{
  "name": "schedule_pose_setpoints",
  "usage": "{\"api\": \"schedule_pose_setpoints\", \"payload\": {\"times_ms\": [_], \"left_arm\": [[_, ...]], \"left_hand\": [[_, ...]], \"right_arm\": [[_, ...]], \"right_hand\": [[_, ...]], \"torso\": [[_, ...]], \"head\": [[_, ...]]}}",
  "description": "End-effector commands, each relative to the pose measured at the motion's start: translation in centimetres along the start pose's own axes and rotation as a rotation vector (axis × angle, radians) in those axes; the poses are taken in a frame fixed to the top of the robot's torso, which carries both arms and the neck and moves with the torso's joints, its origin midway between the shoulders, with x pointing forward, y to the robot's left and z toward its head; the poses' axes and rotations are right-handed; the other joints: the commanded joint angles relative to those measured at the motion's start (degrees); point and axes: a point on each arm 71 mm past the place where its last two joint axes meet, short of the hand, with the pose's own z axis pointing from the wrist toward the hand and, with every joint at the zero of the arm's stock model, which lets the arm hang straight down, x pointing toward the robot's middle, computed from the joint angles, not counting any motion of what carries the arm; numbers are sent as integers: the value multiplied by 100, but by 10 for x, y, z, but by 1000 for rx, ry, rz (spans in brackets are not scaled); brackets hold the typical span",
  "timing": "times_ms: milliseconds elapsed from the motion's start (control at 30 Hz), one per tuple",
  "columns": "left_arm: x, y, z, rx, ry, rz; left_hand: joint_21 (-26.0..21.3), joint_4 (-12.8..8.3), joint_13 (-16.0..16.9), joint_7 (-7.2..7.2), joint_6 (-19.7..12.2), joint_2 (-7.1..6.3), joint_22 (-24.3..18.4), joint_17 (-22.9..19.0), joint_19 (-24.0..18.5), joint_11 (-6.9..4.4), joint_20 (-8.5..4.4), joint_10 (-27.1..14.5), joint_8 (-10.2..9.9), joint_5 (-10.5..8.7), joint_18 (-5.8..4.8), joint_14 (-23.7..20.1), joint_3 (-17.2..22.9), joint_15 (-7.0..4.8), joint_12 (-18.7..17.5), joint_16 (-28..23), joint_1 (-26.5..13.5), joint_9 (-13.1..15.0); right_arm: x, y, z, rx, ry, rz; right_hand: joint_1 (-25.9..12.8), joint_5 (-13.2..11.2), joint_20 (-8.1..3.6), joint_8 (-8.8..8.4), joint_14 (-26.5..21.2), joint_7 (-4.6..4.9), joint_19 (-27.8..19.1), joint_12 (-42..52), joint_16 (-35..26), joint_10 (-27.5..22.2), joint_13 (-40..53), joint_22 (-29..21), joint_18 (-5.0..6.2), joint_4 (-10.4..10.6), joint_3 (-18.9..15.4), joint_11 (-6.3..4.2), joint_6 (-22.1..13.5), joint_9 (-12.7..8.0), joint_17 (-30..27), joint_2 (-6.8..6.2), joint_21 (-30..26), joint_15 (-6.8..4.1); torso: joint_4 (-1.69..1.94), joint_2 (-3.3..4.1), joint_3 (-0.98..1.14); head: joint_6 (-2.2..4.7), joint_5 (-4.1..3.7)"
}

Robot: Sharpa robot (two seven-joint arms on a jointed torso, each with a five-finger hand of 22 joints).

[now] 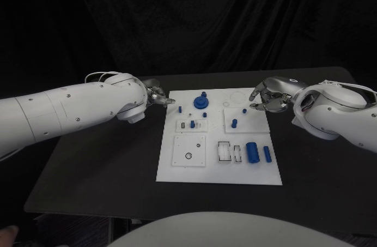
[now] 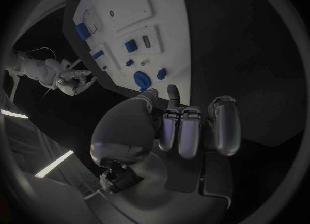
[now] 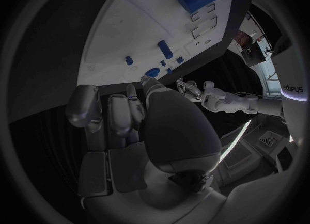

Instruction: Assemble the parts on the task board

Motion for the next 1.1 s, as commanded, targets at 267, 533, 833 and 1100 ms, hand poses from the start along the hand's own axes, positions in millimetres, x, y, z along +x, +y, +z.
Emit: {"api": "schedule_pose_setpoints", "payload": {"times_ms": [267, 533, 833, 1100], "left_arm": [[-2, -18, 15, 60, 11, 56], [-1, -28, 25, 98, 3, 59], [2, -29, 30, 98, 10, 61], [9, -29, 33, 92, 25, 64]], "left_hand": [[-49, 151, 1504, 53, 16, -25, 228, 1507, -7, 24, 42, 597, -196, -224, -82, 595, -154, 35, 19, 37, -115, -87], [-86, 185, 1504, 66, 34, -63, 199, 1507, -37, 42, 58, 597, -263, -260, -71, 595, -250, 51, 19, 37, -147, -117], [-120, 204, 1504, 75, 35, -44, 172, 1507, -66, 52, 69, 597, -311, -268, -62, 595, -288, 63, 19, 37, -149, -137], [-131, 183, 1504, 77, 53, -7, 172, 1507, -76, 57, 79, 597, -349, -232, -60, 595, -294, 70, 19, 37, -96, -150]], "right_arm": [[1, 1, 1, 4, -4, -4], [1, 1, 1, 1, -7, -3], [1, 2, 1, -1, -6, -3], [1, 3, 1, -3, -4, -3]], "right_hand": [[-23, 6, -7, -24, 8, 8, -42, -30, -30, -43, -22, 747, 114, 20, 6, 5, 35, -7, 5, 33, -33, 42], [-23, 6, -7, -24, 8, 8, -42, -30, -30, -43, -22, 747, 114, 20, 6, 5, 35, -7, 5, 33, -33, 42], [-23, 6, -7, -24, 8, 8, -42, -30, -30, -43, -22, 747, 114, 20, 6, 5, 35, -7, 5, 33, -33, 42], [-23, 6, -7, -24, 8, 8, -42, -30, -30, -43, -22, 747, 114, 20, 6, 5, 35, -7, 5, 33, -33, 42]], "torso": [[4, 1, -4], [-4, 15, -15], [-7, 9, -12], [3, 0, 2]], "head": [[-1, -10], [-1, -20], [-1, -25], [-1, -27]]}}
